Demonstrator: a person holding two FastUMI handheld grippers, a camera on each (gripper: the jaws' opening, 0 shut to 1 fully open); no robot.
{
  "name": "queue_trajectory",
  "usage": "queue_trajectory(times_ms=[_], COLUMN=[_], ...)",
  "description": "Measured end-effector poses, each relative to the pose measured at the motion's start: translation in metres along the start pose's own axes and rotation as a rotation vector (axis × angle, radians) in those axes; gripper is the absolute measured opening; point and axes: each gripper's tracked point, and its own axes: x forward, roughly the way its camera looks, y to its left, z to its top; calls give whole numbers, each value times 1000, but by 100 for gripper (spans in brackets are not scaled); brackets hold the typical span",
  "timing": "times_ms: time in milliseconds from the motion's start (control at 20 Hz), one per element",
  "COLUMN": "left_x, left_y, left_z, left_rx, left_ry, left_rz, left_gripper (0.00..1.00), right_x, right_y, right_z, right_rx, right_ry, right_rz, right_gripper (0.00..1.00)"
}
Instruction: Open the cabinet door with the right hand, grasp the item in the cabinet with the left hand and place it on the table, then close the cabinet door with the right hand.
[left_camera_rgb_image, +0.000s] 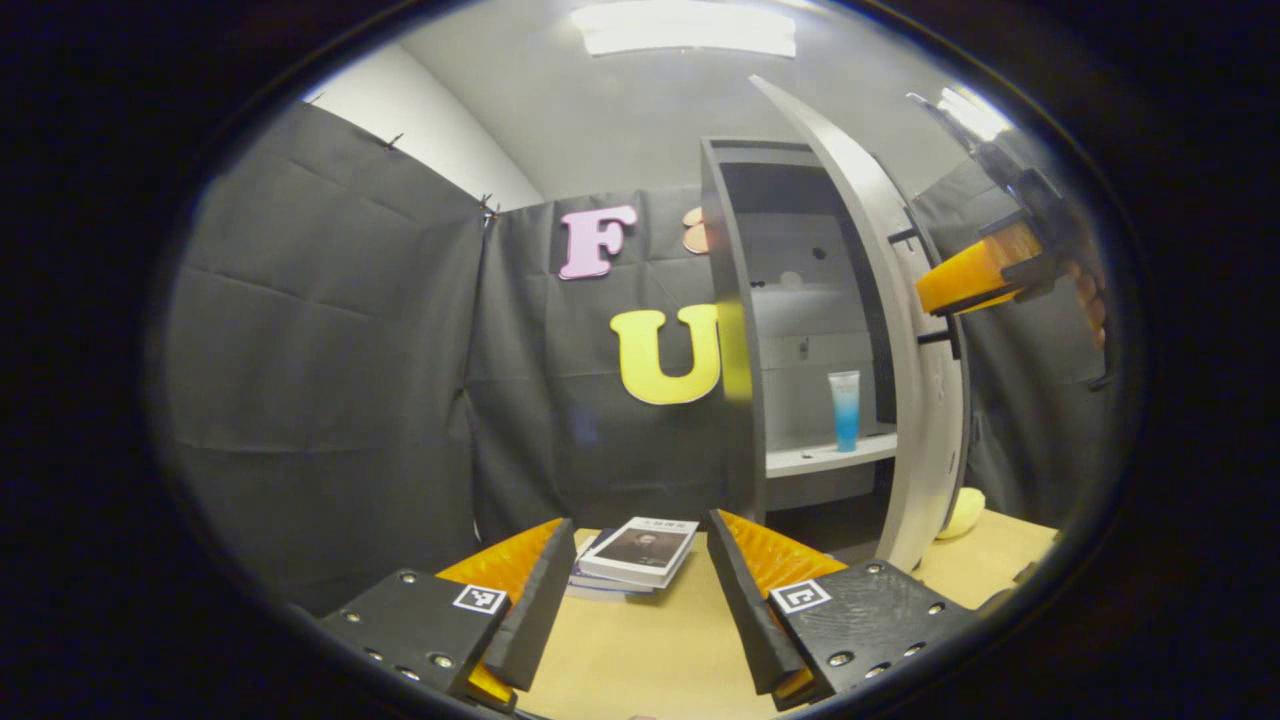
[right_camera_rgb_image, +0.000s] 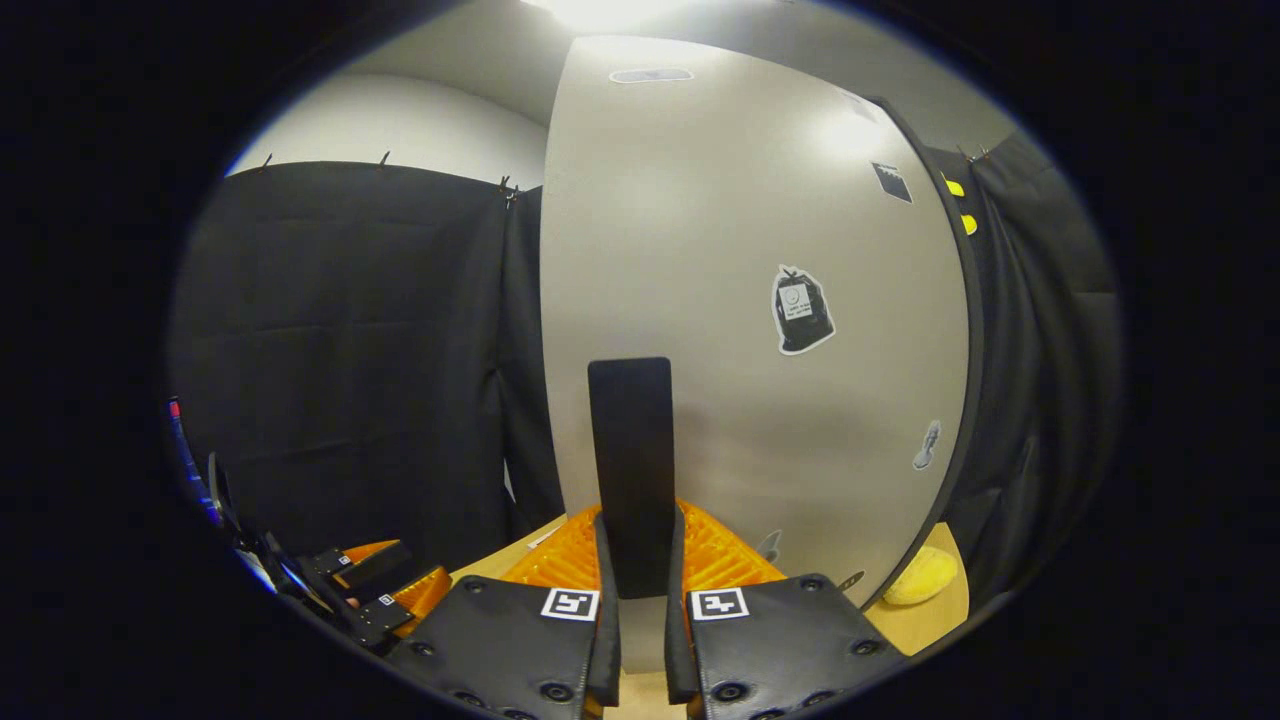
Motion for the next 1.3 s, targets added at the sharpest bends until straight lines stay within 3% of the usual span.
queue_trajectory(times_ms=[350, 750, 1300], left_x=[17, 29, 27], left_y=[-62, -115, -157], left_z=[13, 30, 41], left_rx=[-34, -20, -10], left_ry=[-4, -34, -50], left_rz=[-91, -154, -187], left_gripper=[80, 80, 80], right_x=[-39, -69, -114], right_y=[-10, -36, -75], right_z=[-3, -3, -6], right_rx=[-5, 12, 8], right_ry=[-1, -15, -31], right_rz=[19, -9, -129], right_gripper=[19, 19, 19])
